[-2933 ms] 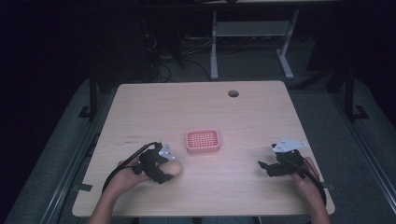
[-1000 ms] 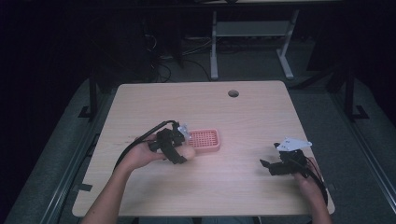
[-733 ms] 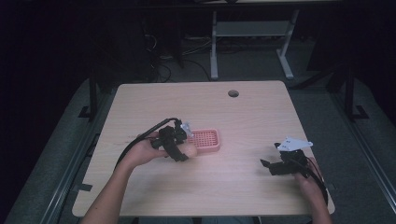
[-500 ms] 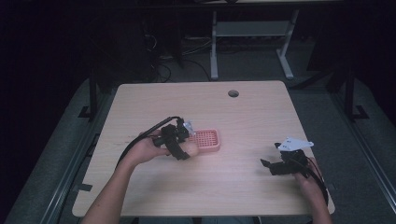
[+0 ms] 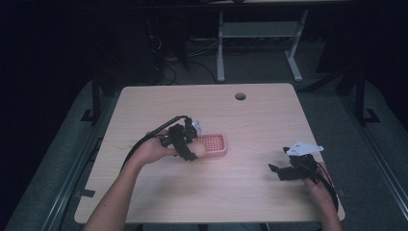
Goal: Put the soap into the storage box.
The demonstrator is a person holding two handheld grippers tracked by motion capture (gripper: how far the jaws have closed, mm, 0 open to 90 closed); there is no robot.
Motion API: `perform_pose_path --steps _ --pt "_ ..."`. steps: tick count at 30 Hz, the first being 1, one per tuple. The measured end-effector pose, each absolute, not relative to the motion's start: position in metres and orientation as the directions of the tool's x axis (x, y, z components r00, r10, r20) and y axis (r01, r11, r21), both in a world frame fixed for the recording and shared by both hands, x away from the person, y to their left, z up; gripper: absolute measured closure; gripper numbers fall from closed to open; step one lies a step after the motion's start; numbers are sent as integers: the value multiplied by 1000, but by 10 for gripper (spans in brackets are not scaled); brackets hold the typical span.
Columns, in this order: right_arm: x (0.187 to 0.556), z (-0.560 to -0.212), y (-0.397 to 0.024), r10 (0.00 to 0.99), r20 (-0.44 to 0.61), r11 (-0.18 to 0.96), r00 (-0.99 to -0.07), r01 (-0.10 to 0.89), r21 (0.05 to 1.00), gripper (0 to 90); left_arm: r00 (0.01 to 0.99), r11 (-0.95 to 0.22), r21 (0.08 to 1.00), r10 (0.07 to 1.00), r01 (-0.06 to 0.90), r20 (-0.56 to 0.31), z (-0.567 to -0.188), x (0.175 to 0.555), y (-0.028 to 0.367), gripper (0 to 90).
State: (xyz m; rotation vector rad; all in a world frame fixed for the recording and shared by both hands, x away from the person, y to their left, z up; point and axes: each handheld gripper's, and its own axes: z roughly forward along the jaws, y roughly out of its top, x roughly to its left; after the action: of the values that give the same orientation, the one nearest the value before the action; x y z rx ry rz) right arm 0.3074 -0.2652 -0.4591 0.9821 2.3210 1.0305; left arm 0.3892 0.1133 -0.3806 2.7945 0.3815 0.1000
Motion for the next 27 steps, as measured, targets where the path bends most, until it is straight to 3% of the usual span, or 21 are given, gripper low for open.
perform_pose_path --steps 27 --pt "308 -459 -267 753 -67 455 -654 445 771 139 962 -916 308 272 256 8 -386 416 95 321"
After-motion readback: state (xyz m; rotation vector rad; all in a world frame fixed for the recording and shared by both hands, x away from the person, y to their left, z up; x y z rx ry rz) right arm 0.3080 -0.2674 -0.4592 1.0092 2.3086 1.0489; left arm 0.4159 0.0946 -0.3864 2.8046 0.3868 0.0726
